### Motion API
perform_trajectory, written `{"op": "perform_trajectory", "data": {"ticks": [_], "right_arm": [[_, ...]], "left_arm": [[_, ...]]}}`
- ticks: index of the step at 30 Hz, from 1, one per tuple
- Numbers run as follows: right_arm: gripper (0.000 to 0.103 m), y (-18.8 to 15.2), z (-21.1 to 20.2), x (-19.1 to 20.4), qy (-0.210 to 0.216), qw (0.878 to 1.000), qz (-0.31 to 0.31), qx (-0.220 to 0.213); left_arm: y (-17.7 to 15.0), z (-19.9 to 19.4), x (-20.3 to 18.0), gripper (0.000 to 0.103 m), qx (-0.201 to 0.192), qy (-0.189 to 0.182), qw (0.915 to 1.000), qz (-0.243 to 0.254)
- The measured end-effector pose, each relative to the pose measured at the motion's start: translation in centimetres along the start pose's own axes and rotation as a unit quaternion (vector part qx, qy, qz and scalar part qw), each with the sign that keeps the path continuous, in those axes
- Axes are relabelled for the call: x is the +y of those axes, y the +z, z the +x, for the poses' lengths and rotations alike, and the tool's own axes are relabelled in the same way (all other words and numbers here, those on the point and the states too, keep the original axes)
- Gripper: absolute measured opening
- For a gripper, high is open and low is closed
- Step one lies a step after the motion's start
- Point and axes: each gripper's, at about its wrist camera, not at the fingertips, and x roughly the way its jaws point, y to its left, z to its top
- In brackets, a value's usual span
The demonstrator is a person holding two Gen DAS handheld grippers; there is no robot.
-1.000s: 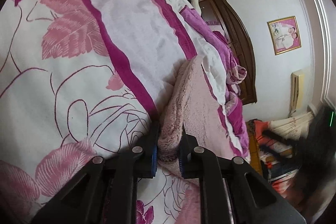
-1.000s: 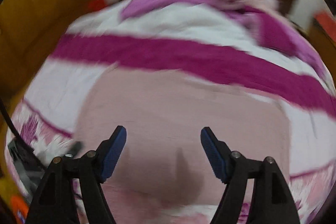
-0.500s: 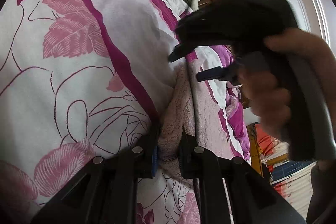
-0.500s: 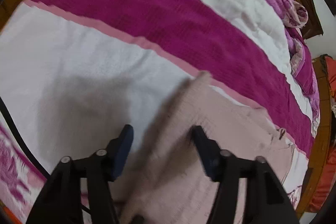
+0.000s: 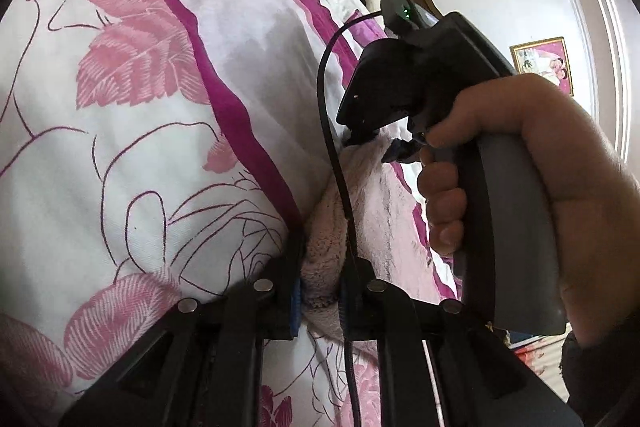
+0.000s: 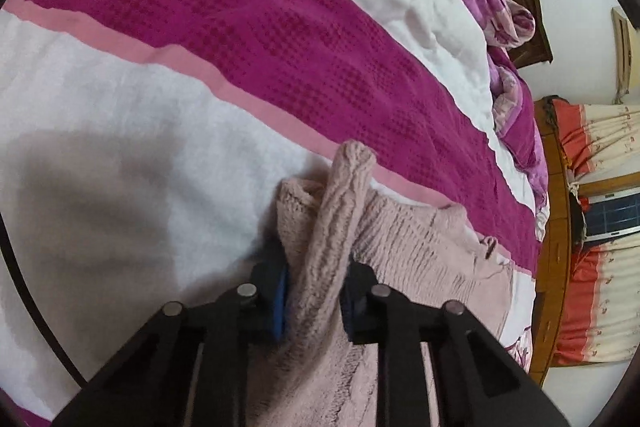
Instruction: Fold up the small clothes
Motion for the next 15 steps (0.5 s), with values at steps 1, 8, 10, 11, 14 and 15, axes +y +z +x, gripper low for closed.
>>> {"op": "perform_trajectory", "data": {"ticks": [1, 8, 10, 11, 14, 15], "right_arm": [[0.02, 0.0, 0.1, 0.0, 0.002, 1.0, -0.003, 0.001], [0.018, 0.6, -1.2, -0.4, 0.018, 1.0, -0.011, 0.006], [0.018, 0.7, -1.6, -0.7, 0.026, 1.0, -0.017, 0.003], [0.018, 0.7, -1.7, -1.0, 0.033, 0.999, -0.017, 0.001], [0.018, 0.3, -1.9, -1.9, 0.054, 0.998, -0.018, -0.01], [0.018, 0.1, -2.0, -2.2, 0.059, 0.998, -0.023, -0.016]], "left_arm": [[0.1, 0.0, 0.1, 0.0, 0.003, -0.003, 1.0, -0.003], [0.2, 0.3, -0.4, 0.0, 0.002, 0.005, 1.0, -0.001], [0.2, 0.2, -0.7, 0.0, -0.002, 0.001, 1.0, 0.0], [0.0, -0.1, -0.9, 0.0, -0.006, 0.002, 0.9999, 0.009], [-0.2, -0.6, -1.8, 0.0, -0.019, 0.009, 0.9993, 0.029], [-0.3, -0.8, -2.2, 0.0, -0.023, 0.011, 0.9992, 0.03]]}}
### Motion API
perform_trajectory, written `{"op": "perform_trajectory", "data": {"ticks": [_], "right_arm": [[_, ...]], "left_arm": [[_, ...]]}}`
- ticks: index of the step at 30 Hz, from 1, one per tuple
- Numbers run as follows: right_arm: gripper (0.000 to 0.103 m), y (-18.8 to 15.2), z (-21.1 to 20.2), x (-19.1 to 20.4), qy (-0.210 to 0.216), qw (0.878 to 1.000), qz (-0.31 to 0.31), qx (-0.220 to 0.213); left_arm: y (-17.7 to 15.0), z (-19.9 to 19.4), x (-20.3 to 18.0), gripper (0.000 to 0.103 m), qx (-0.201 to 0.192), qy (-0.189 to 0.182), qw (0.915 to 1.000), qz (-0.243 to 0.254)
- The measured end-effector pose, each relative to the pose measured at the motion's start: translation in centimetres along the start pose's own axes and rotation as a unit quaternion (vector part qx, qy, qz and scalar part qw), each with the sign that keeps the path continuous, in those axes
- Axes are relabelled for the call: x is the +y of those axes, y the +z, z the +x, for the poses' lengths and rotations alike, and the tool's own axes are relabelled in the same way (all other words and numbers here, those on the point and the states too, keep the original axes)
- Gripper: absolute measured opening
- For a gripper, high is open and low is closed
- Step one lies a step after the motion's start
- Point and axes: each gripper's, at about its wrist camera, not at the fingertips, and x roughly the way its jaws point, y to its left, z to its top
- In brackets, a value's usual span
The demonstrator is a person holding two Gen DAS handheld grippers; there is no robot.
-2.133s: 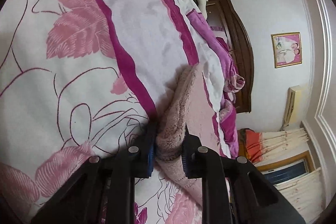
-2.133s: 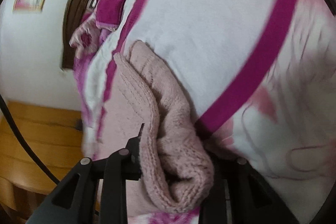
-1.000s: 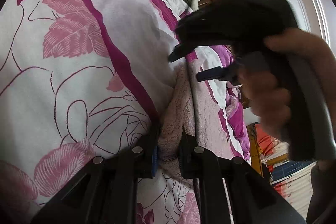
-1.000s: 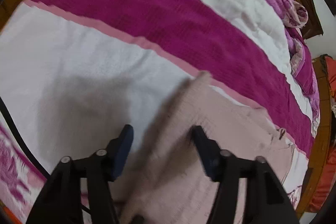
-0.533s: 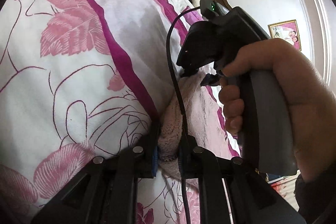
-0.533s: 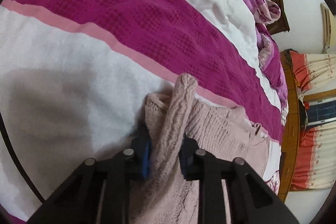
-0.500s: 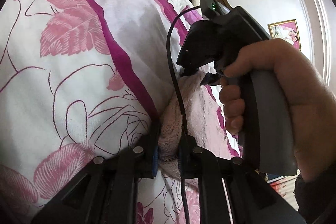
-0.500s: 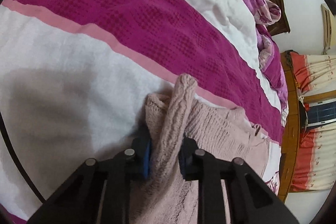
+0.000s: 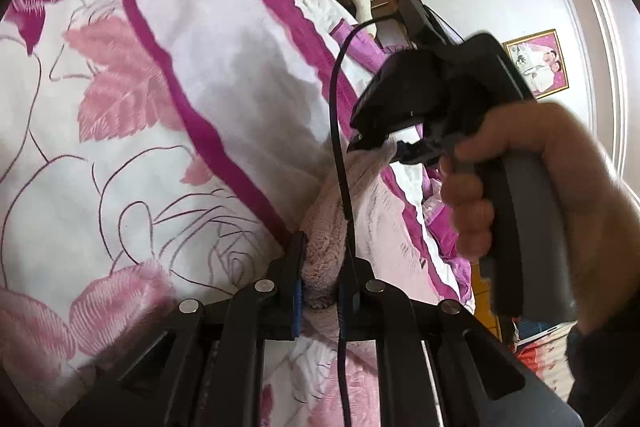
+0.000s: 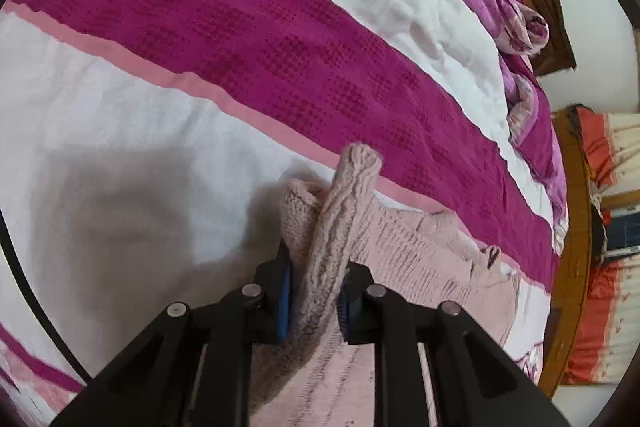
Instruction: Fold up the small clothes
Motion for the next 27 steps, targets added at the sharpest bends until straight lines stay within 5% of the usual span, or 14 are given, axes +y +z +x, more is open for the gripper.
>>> {"op": "perform_trajectory", "data": {"ticks": [15, 27], "right_arm": [[0.018, -3.5, -5.6, -9.5, 0.07, 0.994, -0.006, -0.081], [0.018, -8.5, -4.3, -19.3, 0.104, 0.989, 0.02, -0.106]], "left_arm": [[-4.9, -0.3, -10.4, 0.0, -0.043, 0.022, 0.9889, 0.14], [-11.0, 2.5, -16.5, 0.0, -0.008, 0.02, 0.9765, 0.214]]}}
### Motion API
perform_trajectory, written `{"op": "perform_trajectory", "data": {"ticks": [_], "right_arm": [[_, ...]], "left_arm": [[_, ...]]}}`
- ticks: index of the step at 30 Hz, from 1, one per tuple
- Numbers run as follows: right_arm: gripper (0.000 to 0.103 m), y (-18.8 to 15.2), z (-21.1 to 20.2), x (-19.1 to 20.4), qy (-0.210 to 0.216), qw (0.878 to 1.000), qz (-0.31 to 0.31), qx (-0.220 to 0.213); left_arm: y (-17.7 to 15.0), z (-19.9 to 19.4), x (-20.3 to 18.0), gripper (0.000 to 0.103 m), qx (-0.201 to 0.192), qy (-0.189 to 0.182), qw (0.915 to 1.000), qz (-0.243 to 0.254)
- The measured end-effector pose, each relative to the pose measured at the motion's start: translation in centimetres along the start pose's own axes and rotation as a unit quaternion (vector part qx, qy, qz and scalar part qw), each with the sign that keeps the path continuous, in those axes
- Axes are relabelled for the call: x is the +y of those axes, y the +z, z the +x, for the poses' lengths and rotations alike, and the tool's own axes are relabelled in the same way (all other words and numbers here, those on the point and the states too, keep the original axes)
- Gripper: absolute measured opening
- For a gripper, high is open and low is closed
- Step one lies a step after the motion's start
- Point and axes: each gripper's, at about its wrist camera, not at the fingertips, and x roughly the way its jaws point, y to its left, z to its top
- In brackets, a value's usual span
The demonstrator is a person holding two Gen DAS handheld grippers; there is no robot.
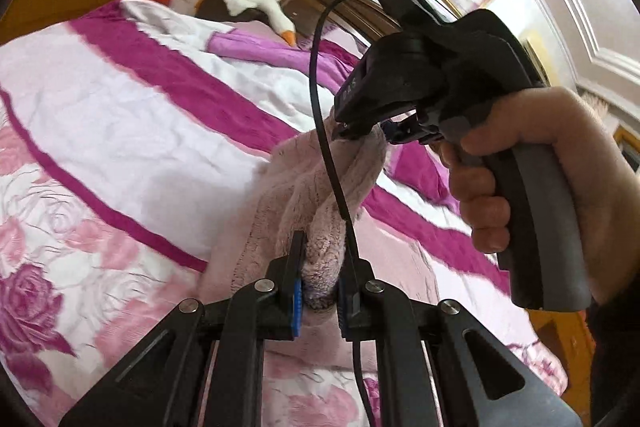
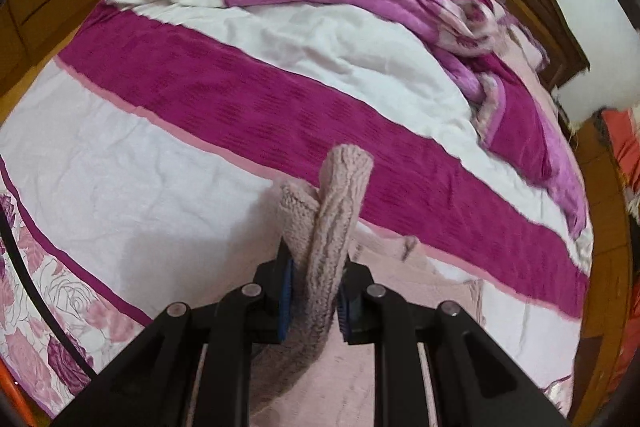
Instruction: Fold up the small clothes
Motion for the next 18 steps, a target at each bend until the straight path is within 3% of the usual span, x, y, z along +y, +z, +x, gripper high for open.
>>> {"op": "perform_trajectory", "data": {"ticks": [5, 12, 18], "right_arm": [[0.018, -2.5, 1.2, -5.3, 0.005, 1.0, 0.017, 0.003], [0.018, -6.6, 2.7, -11.9, -0.024, 1.0, -0.016, 0.003], [0.018, -9.0, 4.1, -16.4, -0.039, 0.999, -0.01, -0.022]], "left_arm": [[-2.0, 2.2, -3.6, 0.0, 0.023, -0.012, 0.9994, 0.023], [-5.7, 5.0, -9.8, 0.0, 0.041, -0.032, 0.9951, 0.085], [-8.3, 9.1, -14.3, 0.0, 0.071, -0.049, 0.9897, 0.114]]}}
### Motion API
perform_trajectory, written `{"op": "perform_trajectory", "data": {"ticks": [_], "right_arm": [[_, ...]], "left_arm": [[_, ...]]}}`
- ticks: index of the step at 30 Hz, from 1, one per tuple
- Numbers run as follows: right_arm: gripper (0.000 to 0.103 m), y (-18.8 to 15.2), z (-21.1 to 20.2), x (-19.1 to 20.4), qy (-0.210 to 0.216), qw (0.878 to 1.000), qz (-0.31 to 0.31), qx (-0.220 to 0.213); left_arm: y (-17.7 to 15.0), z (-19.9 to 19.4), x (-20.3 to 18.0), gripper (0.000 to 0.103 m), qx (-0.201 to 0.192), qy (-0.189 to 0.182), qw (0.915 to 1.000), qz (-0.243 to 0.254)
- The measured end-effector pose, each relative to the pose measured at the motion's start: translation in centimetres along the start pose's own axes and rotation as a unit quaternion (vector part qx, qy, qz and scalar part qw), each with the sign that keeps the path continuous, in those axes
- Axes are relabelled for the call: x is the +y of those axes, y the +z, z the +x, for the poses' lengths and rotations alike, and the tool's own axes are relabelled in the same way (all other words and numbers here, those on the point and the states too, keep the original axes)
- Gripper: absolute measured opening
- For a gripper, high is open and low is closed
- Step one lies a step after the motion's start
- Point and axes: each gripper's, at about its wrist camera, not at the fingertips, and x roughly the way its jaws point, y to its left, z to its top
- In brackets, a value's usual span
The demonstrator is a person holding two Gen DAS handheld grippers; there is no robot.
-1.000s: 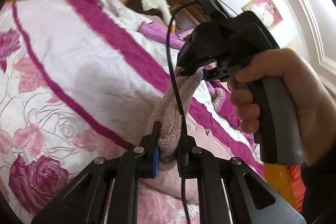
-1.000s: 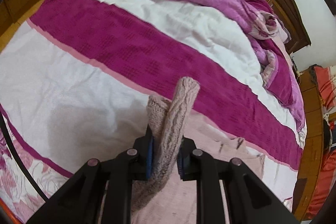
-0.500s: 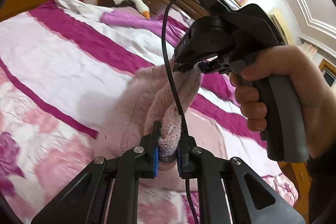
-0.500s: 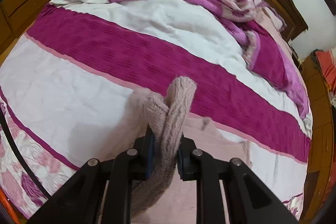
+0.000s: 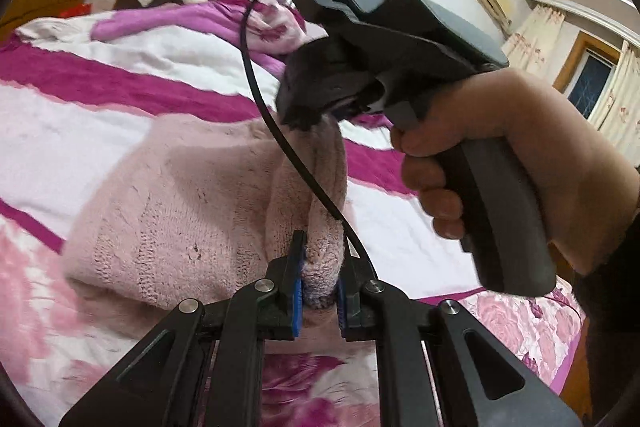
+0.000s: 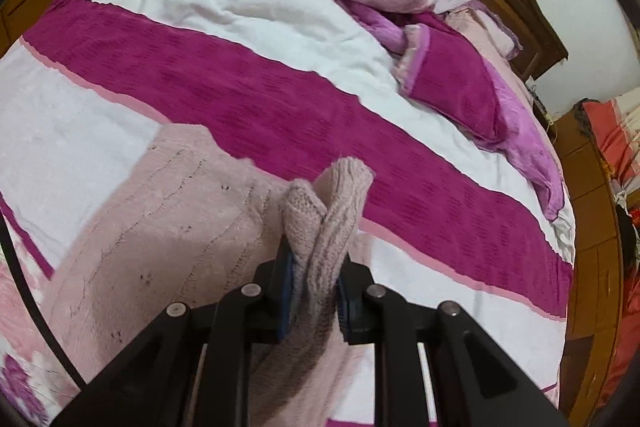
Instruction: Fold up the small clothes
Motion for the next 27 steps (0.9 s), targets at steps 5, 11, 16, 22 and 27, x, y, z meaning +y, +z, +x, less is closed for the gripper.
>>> {"op": "perform_trajectory", "data": {"ticks": [5, 11, 16, 22, 27], "right_arm": [[0.018, -2.7, 1.6, -2.4, -0.02, 0.999, 0.028, -0.009], [0.02, -6.7, 4.5, -5.8, -0.019, 0.997, 0.08, -0.006], [0.057, -7.6, 5.1, -6.2, -0.07, 0.994, 0.081, -0.012], [0.066, -9.4, 3.5, -7.9, -0.085, 0.991, 0.101, -0.014], [0.066, -11.6, 2.1, -10.1, -0.061, 0.983, 0.173, -0.015]], "left_arm": [[-1.2, 3.6, 0.5, 0.0, 0.037, -0.011, 0.9992, 0.009], [-2.4, 5.1, 0.3, 0.0, 0.051, -0.03, 0.9982, 0.008], [-1.6, 4.6, 2.6, 0.005, 0.072, -0.058, 0.9941, -0.057], [-0.9, -1.3, 4.3, 0.014, 0.084, -0.1, 0.9911, -0.025], [-0.1, -4.5, 8.8, 0.014, 0.048, -0.012, 0.9985, -0.024]]}}
